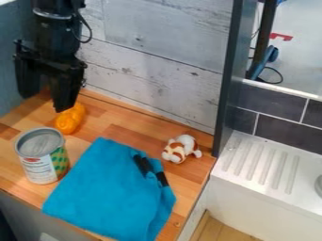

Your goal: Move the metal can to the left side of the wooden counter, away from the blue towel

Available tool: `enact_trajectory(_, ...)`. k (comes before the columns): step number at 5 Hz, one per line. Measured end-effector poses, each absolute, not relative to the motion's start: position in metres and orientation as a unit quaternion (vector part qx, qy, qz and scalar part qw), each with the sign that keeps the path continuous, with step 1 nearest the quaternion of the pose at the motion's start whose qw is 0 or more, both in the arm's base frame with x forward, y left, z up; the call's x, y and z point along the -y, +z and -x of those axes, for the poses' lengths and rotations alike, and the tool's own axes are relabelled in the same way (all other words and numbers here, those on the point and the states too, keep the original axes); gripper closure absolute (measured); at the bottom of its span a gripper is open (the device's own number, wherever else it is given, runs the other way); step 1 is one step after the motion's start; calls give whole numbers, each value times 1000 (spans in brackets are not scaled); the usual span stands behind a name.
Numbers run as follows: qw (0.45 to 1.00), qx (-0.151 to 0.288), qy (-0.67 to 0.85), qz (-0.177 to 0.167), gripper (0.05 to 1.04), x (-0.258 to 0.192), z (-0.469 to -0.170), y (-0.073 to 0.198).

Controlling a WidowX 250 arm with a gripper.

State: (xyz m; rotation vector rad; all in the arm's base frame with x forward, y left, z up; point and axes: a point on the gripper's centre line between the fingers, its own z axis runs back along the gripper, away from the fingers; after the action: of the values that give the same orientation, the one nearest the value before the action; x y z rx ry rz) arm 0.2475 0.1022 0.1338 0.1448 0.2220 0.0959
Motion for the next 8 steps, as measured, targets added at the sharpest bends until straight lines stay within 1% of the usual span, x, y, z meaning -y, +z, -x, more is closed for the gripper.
enact_trajectory(1,989,-126,47,-66,83,-101,-245,125)
enact_trajectory(2,990,-124,23,-59,83,-81,-246,116)
enact_trajectory(3,991,-121,11,-52,83,-60,-237,116)
enact_trajectory(4,991,-127,5,-32,83,-46,-223,105)
enact_trajectory(5,993,-118,-21,9,83,-34,-219,90)
enact_trajectory(6,994,-91,-50,34,83,-26,-224,83)
enact_trajectory(7,994,-67,-70,45,83,-24,-230,78)
enact_trajectory(8,995,-64,-55,49,83,-39,-231,72)
